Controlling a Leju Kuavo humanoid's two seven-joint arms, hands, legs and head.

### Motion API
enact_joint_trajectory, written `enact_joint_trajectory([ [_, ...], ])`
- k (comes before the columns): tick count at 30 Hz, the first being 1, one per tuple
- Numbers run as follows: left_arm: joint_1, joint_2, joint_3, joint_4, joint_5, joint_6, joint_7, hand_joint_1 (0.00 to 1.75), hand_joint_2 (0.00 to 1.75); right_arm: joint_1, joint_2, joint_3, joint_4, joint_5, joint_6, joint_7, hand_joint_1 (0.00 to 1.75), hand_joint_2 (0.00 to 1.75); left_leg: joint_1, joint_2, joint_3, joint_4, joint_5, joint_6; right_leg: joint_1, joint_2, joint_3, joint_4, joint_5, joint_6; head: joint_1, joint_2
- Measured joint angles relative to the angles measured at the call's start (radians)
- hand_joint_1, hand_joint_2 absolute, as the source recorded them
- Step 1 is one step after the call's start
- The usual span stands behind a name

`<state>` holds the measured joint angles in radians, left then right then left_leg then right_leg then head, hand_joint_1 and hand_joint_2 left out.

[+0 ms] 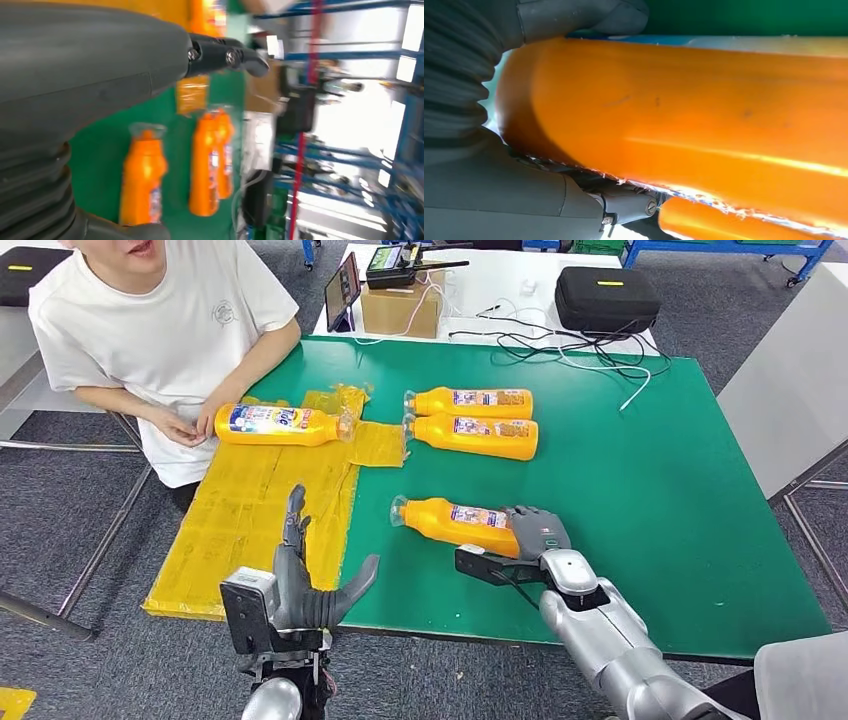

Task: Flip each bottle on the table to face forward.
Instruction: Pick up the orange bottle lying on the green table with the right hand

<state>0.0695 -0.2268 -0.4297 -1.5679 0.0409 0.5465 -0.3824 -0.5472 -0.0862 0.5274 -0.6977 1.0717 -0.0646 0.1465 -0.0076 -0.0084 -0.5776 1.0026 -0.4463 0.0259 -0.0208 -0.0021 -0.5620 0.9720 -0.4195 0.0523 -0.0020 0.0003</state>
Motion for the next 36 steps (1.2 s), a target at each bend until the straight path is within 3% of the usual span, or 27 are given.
enact_joint_trajectory([
  [5, 0.009, -0.001, 0.017, 0.028, 0.059, -0.017, 0.019, 0.0, 1.75, 0.005, -0.006, -0.01, -0.005, -0.045, 0.0, -0.017, 1.75, 1.75, 0.0, 0.0, 0.001, 0.0, 0.0, 0.0, 0.0, 0.0, 0.0, -0.001, 0.0, 0.0, 0.0, 0.0],
  [11, 0.007, -0.002, 0.028, 0.084, 0.117, -0.03, -0.022, 0.0, 1.75, 0.013, -0.009, -0.044, -0.009, -0.199, -0.019, -0.166, 1.75, 1.75, 0.0, 0.002, 0.001, 0.0, 0.0, 0.0, 0.0, 0.001, 0.0, 0.0, 0.0, 0.0, 0.0, 0.0],
  [18, 0.0, -0.003, 0.029, 0.111, 0.128, -0.03, -0.031, 0.0, 1.75, 0.023, -0.011, -0.062, -0.017, -0.221, -0.027, -0.193, 1.75, 1.75, 0.0, 0.004, 0.002, 0.0, 0.0, 0.0, 0.001, 0.001, 0.001, 0.0, 0.0, 0.0, 0.0, 0.0],
  [20, -0.002, -0.003, 0.029, 0.116, 0.131, -0.016, -0.055, 0.0, 1.75, 0.035, -0.008, -0.071, -0.031, -0.267, -0.042, -0.234, 1.75, 1.75, 0.001, 0.004, 0.002, 0.0, 0.0, 0.0, 0.001, 0.001, 0.001, 0.0, 0.0, 0.0, 0.0, 0.0],
  [24, -0.004, 0.002, 0.027, 0.128, 0.171, 0.063, -0.182, 0.0, 1.75, 0.159, 0.022, -0.12, -0.174, -0.456, -0.201, -0.409, 1.75, 1.75, 0.001, 0.002, -0.003, 0.0, 0.0, 0.0, 0.001, 0.001, -0.002, 0.0, 0.0, 0.0, 0.0, 0.0],
  [27, 0.008, 0.018, 0.008, 0.136, 0.255, 0.052, -0.191, 0.0, 1.75, 0.272, 0.065, -0.166, -0.348, -0.56, -0.401, -0.531, 1.75, 1.75, 0.001, 0.0, -0.008, 0.0, 0.0, 0.0, 0.001, 0.0, -0.007, 0.001, 0.0, 0.0, 0.0, 0.0],
  [29, 0.024, 0.039, -0.015, 0.142, 0.283, 0.027, -0.188, 0.0, 1.75, 0.323, 0.082, -0.192, -0.457, -0.609, -0.484, -0.587, 1.75, 1.75, 0.002, 0.0, -0.01, 0.0, 0.0, -0.001, 0.002, 0.0, -0.009, 0.001, 0.0, 0.0, 0.0, 0.0],
  [32, 0.038, 0.073, -0.059, 0.151, 0.31, -0.054, -0.177, 0.0, 1.75, 0.372, 0.093, -0.22, -0.57, -0.665, -0.511, -0.638, 1.75, 1.75, 0.001, 0.0, -0.012, -0.001, -0.001, -0.001, 0.001, 0.0, -0.011, 0.001, 0.0, 0.0, 0.0, 0.0],
  [36, 0.039, 0.106, -0.108, 0.15, 0.325, -0.157, -0.155, 0.0, 1.75, 0.393, 0.102, -0.216, -0.634, -0.663, -0.418, -0.64, 1.75, 1.75, 0.0, 0.002, -0.013, 0.0, -0.001, -0.001, 0.0, 0.001, -0.012, 0.001, 0.0, 0.0, 0.0, 0.0],
])
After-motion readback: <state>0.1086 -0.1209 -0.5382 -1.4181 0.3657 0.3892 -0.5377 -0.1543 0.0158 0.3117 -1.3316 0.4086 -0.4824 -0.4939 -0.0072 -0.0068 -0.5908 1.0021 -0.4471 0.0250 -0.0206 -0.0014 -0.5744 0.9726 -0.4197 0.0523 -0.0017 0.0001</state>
